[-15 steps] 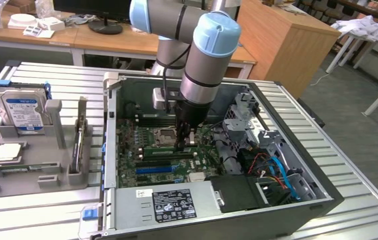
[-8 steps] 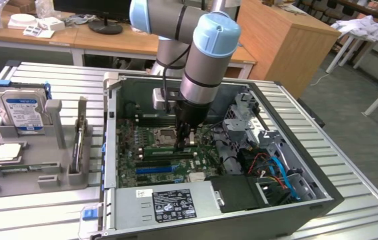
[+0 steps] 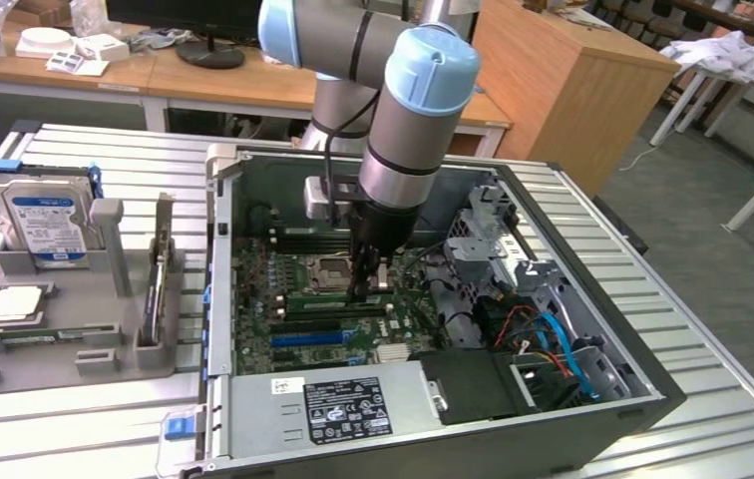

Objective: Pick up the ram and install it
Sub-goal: 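Insert the ram into the slot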

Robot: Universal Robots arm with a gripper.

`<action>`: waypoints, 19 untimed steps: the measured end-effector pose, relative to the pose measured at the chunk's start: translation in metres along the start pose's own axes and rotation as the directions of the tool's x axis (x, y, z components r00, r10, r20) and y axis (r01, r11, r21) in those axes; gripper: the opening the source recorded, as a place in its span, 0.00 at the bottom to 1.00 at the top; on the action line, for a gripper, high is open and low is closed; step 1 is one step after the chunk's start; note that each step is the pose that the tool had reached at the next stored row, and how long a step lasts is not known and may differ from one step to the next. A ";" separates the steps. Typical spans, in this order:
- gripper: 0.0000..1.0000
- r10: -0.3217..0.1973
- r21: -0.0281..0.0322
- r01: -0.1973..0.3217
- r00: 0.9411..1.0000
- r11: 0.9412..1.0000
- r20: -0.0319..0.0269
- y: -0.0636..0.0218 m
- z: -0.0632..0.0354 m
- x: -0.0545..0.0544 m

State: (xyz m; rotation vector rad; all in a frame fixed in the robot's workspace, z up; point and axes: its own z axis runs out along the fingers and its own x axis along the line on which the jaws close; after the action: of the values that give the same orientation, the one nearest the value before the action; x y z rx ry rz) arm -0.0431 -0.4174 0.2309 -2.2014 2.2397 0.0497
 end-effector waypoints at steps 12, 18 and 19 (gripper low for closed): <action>0.12 0.000 0.000 0.000 1.000 1.000 0.000 0.0000 0.0007 0.000; 0.12 0.000 0.000 0.000 1.000 1.000 0.000 0.0000 -0.0013 0.000; 0.12 0.000 0.000 0.000 1.000 1.000 0.000 0.0000 -0.0013 0.000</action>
State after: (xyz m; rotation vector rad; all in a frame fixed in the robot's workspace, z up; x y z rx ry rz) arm -0.0431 -0.4174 0.2322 -2.2012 2.2395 0.0498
